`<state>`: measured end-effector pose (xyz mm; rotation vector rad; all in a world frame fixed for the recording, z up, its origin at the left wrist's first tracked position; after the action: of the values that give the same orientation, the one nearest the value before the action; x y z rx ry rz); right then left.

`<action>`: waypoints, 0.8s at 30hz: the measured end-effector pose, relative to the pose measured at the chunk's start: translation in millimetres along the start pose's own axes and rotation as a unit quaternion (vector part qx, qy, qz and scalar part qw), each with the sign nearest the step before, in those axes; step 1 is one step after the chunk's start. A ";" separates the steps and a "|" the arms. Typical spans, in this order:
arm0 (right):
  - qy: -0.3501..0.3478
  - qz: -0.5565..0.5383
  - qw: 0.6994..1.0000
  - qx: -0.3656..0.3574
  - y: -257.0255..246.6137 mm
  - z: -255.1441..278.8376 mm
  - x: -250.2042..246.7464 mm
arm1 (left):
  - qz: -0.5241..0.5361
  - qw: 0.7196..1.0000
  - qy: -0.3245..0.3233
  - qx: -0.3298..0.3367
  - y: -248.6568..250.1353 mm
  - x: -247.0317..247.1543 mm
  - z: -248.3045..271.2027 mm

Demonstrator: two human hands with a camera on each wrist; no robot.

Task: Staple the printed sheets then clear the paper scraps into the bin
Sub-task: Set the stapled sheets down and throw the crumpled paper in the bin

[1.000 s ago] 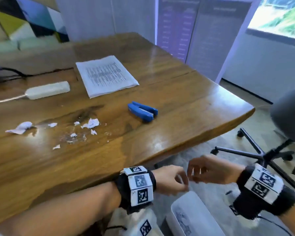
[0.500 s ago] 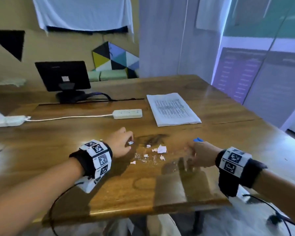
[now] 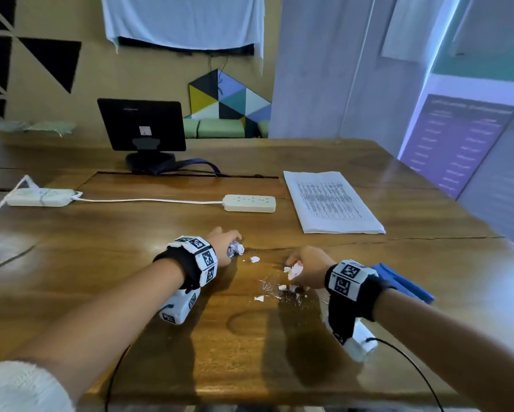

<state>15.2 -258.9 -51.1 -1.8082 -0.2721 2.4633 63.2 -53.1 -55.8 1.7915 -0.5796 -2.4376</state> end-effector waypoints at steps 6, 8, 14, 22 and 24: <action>-0.072 -0.035 0.996 -0.038 -11.2 -10.3 -7.3 | 0.011 0.998 -0.018 0.054 15.4 4.8 -1.5; -0.069 0.018 0.995 -0.064 -12.5 -11.3 -9.6 | 0.013 0.998 -0.025 0.064 19.7 6.8 -0.4; 0.017 0.074 0.993 -0.091 -16.2 -10.7 -1.2 | -0.019 0.996 -0.012 0.090 39.6 13.5 1.2; 0.036 0.050 0.993 -0.105 -9.3 -8.9 -8.0 | -0.068 0.992 -0.020 0.104 50.8 10.1 0.1; 0.040 0.034 0.992 -0.114 -4.9 -7.2 -11.0 | -0.062 0.992 -0.022 0.107 52.2 9.7 -1.5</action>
<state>25.1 -255.2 -41.9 -2.0295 -0.5137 2.4870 52.7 -104.5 -47.6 1.9099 -0.7838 -2.5899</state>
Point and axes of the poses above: each hand's wrist, its own z-axis away from the middle knuckle, its own x-axis out of the palm, y = z × x, the point moved 1 cm from there along -z, towards the middle knuckle, and after that the axes turned 6 degrees about z, right-handed, at the moved point
